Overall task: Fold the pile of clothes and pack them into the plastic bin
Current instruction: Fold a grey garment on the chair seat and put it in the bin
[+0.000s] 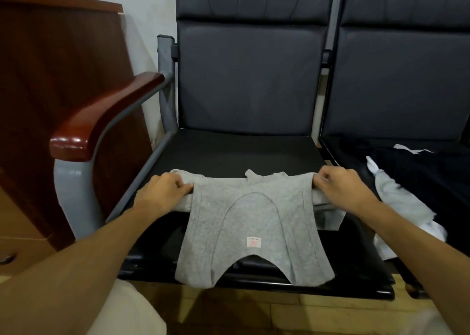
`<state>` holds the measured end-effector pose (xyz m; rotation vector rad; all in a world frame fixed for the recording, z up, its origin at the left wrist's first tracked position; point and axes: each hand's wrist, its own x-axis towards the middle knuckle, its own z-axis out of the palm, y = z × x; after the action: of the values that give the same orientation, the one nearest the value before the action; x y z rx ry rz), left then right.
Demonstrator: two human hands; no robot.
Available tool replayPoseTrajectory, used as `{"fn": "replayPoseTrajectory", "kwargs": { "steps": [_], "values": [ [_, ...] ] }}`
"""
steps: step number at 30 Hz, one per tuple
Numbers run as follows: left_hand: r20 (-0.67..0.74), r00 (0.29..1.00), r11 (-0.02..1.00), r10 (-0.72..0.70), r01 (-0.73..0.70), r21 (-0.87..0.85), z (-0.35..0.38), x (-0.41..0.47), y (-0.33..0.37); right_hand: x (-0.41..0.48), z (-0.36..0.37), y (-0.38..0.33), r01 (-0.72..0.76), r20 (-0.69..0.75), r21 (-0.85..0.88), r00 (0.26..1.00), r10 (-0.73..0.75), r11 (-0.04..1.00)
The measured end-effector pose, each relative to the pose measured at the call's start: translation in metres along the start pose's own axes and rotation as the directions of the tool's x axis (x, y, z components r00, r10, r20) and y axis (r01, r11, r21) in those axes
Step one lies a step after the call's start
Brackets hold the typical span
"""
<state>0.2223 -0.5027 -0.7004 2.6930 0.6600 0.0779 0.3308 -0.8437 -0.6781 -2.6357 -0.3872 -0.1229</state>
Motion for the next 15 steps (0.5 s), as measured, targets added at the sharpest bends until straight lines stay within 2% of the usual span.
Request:
{"fn": "replayPoseTrajectory", "kwargs": {
  "steps": [2,4,7,10,12,15],
  "values": [
    [0.02,0.999,0.997,-0.035,0.033,0.073,-0.006,-0.006,-0.001,-0.004,-0.004,-0.001,-0.052,-0.026,-0.006,0.998,0.052,0.999],
    [0.015,0.999,0.996,-0.047,0.046,0.071,-0.011,-0.011,-0.002,-0.011,-0.005,-0.003,-0.064,-0.005,0.003,0.998,0.064,0.998],
    [0.021,0.999,0.998,0.029,-0.028,-0.05,-0.017,-0.021,-0.004,-0.02,-0.006,-0.006,-0.046,0.095,0.031,0.994,0.043,0.998],
    [0.054,0.99,0.968,0.13,-0.115,-0.224,-0.023,-0.036,0.001,-0.032,-0.011,-0.013,-0.075,0.157,0.165,0.986,0.049,0.983],
    [0.071,0.981,0.94,0.18,-0.151,-0.305,-0.026,-0.046,0.005,-0.041,-0.015,-0.019,-0.1,0.165,0.234,0.984,0.061,0.967],
    [-0.045,0.971,0.867,0.234,-0.23,-0.442,-0.035,-0.06,0.008,-0.052,-0.021,-0.031,-0.118,0.098,0.309,0.991,0.092,0.944]
  ]
}}
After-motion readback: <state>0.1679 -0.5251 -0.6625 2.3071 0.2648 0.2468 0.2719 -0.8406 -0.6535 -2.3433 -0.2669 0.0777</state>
